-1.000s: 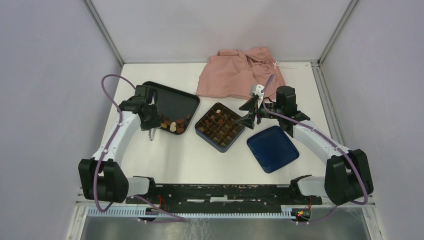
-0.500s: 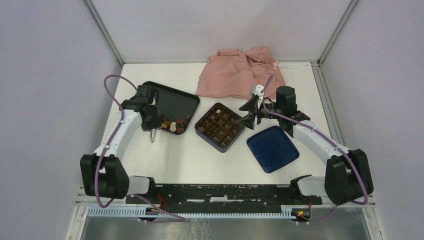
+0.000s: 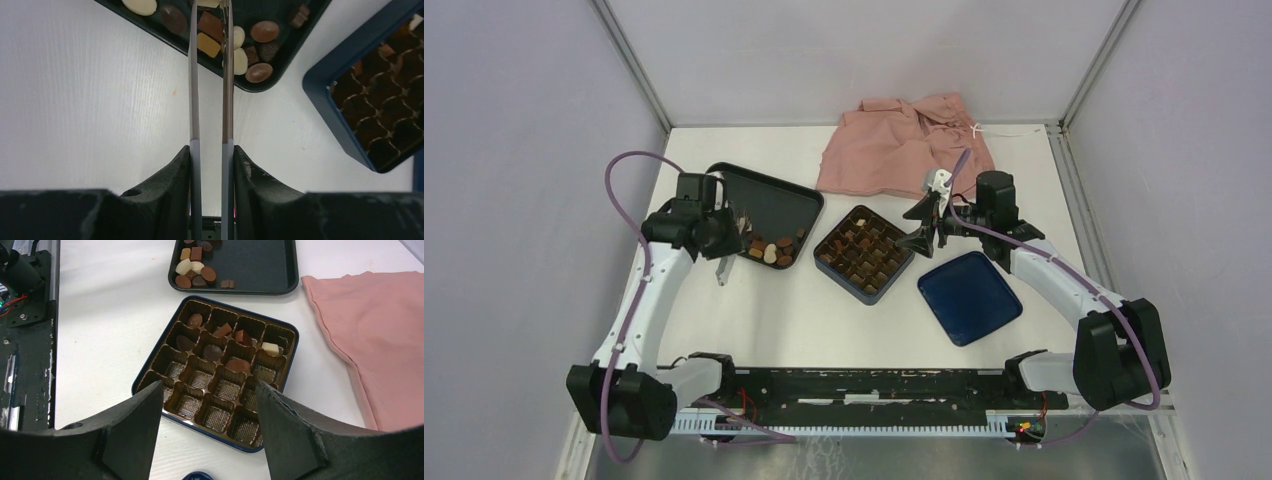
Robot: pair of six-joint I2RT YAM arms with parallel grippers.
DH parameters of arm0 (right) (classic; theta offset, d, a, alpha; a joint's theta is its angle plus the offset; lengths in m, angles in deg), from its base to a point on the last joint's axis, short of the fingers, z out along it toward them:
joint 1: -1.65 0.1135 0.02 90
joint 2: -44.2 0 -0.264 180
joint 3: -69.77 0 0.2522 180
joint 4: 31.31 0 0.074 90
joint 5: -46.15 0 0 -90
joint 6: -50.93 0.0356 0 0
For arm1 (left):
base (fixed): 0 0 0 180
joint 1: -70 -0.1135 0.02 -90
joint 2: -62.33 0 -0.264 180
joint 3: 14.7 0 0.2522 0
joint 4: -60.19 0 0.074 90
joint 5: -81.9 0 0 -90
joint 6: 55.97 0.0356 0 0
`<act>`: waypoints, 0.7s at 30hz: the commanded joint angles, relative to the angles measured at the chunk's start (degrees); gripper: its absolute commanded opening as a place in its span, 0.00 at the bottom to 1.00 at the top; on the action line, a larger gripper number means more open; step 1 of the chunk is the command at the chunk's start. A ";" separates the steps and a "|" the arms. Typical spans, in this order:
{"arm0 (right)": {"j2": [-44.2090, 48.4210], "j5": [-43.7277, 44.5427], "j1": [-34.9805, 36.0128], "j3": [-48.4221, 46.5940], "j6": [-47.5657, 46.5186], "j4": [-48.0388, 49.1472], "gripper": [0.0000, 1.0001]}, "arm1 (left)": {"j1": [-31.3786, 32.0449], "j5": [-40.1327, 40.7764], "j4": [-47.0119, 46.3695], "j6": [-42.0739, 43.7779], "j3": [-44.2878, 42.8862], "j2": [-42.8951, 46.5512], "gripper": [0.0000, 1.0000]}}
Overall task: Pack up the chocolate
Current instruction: Pick up the fake chocolate from the plate.
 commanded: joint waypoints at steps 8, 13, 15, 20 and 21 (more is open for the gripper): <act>0.81 2.38 -1.91 -3.27 -6.31 -3.26 0.73 | 0.04 -27.96 -11.81 -5.51 2.37 12.99 0.05; 0.84 1.81 -5.94 -3.36 -6.44 -3.46 0.73 | 2.41 -38.17 -25.93 -14.38 10.62 17.42 0.05; 0.91 1.68 -7.25 -3.36 -6.37 -3.51 0.73 | 4.66 -37.95 -30.97 -17.17 12.92 18.13 0.05; 0.76 1.77 -8.68 -3.18 -6.22 -3.24 0.73 | 14.68 -30.72 -39.04 -19.98 15.36 16.66 0.04; 0.46 1.76 -8.73 -3.18 -6.10 -3.20 0.73 | 16.85 -28.87 -40.27 -20.01 15.40 15.81 0.04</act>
